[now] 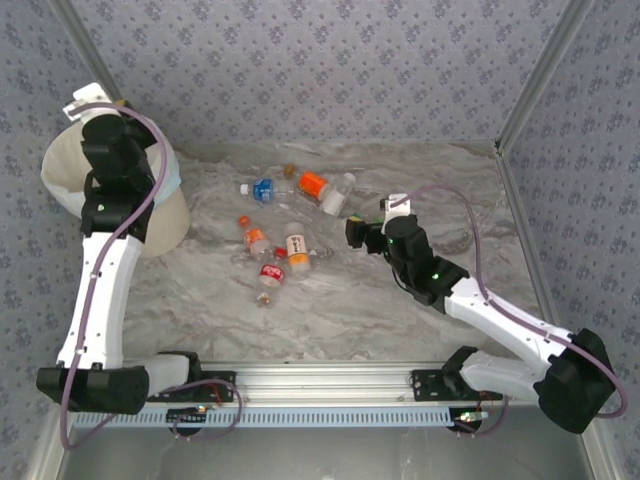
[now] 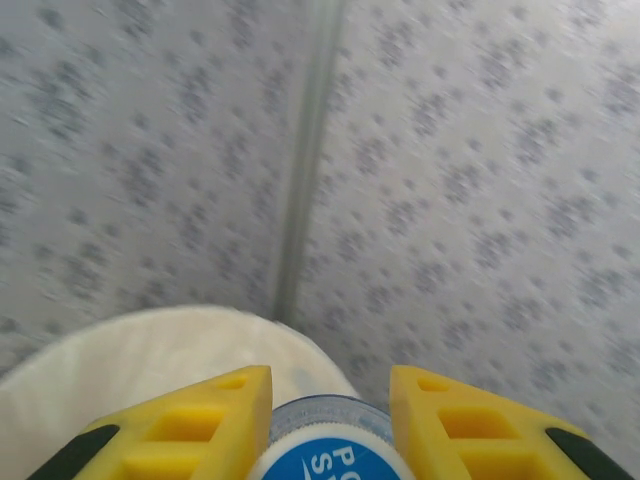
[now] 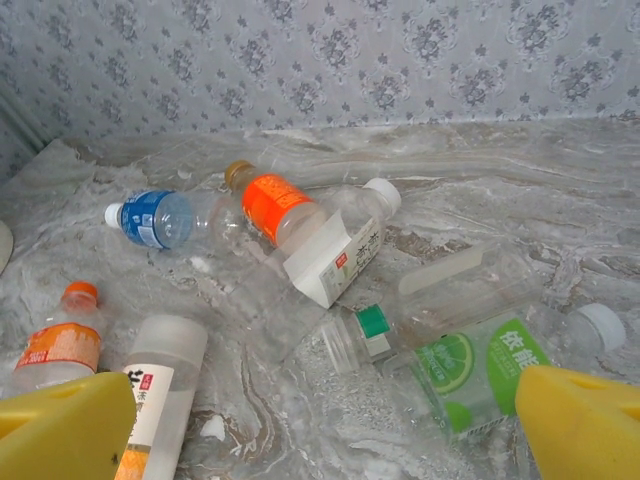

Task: Put the plastic bottles in the bin

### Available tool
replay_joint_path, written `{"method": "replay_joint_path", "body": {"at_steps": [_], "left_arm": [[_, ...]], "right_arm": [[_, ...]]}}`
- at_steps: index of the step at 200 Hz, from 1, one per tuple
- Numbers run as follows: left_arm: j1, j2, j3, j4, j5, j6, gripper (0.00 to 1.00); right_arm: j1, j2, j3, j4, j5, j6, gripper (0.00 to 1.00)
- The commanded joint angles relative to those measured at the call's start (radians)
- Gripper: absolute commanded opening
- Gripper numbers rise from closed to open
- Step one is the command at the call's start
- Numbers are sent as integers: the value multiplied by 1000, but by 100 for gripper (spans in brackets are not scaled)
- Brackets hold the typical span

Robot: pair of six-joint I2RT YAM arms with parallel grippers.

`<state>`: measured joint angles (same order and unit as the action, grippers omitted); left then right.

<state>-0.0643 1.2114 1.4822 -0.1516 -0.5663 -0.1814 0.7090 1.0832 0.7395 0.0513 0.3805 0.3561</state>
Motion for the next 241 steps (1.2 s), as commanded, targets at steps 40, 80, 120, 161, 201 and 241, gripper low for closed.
{"method": "replay_joint_path", "body": {"at_steps": [40,80,120,161,201,241], "left_arm": [[173,135,83,55,-109,61,0],[246,184,109,-172,170,-179,5],[266,222,106,-241,308,-271,38],[282,236,142,-293,398,-311,97],[276,198,155,-337,508,-318,99],[179,94,63,-343,514,-317,100]], "right_arm": [[-14,-52,-45,-11,54,58,100],[-20,-58,-42,-25,51,64,100],[-22,-54,-40,-38,37,58,100],[-26,-51,-46,-38,37,59,100],[-32,-36,-43,-34,35,73,100],[-37,-7,-30,-27,26,92,100]]}}
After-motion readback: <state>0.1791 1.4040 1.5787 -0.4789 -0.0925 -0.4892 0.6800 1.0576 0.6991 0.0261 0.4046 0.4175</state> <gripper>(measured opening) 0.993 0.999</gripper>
